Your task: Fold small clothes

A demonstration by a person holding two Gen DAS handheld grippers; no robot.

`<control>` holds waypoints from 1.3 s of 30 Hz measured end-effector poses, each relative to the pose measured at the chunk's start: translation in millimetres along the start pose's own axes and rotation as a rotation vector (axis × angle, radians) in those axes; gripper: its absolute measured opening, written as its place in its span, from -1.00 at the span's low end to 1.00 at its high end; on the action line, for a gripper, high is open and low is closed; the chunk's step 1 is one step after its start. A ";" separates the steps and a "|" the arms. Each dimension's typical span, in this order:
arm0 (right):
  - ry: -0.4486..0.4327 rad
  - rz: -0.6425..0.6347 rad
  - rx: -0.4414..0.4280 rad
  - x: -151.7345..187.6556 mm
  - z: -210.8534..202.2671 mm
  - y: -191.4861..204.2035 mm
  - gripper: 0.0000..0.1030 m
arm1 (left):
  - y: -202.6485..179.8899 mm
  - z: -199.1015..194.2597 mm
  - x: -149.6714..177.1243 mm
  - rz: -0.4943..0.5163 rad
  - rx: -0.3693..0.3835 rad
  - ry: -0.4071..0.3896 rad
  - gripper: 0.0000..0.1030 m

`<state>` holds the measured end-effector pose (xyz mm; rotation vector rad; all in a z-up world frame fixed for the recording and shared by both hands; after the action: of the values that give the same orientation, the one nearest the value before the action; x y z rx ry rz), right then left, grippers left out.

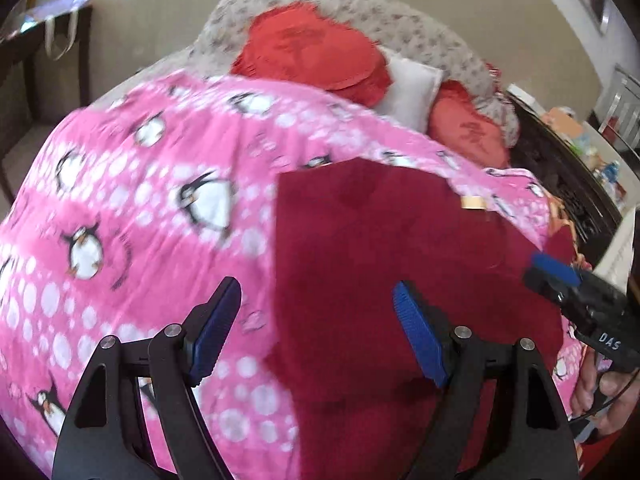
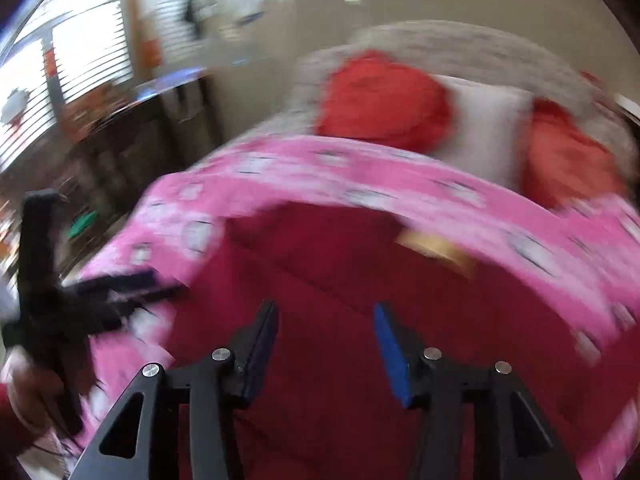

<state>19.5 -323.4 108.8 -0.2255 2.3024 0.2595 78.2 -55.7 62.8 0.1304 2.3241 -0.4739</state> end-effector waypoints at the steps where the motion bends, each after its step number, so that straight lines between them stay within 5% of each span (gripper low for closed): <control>1: -0.004 0.027 0.055 11.1 -12.0 -21.0 -0.07 | -4.5 2.8 0.1 0.013 0.002 0.004 0.54; 5: 0.067 0.158 0.206 53.7 -17.1 -82.0 -0.07 | -23.1 31.2 7.9 0.042 0.019 0.060 0.54; 8: 0.105 0.225 0.169 73.3 -9.5 -101.8 -0.07 | -30.1 55.9 22.6 0.066 -0.026 0.150 0.54; 11: 0.034 0.260 0.107 62.6 -35.4 -114.4 -0.07 | -36.5 51.9 19.6 0.101 -0.047 0.146 0.54; 16: -0.011 0.277 0.220 53.3 -66.6 -158.4 -0.07 | -53.0 32.5 2.5 0.103 -0.022 0.071 0.54; 18: 0.004 0.279 0.318 54.4 -70.8 -173.1 -0.06 | -61.0 30.6 -2.1 0.106 -0.008 0.064 0.55; 23: -0.001 0.420 0.409 64.7 -84.9 -225.9 -0.06 | -78.2 40.4 4.5 0.135 0.005 0.091 0.54; 39: 0.015 0.480 0.457 77.7 -77.7 -247.9 -0.05 | -86.7 71.7 32.5 0.164 -0.051 0.133 0.55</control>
<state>-26.9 -588.4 74.6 0.5612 2.3313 -0.0366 82.3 -164.3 19.2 0.3336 2.4283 -0.3322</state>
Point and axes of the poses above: each gripper's, at about its wrist camera, not at the fingertips, and z roughly the way its jaws point, y to its left, x to its underside, the point moved 3 cm from there along z, roughly the way its jaws point, and after that the axes turned 4 degrees about -y, right-handed, at the moved point
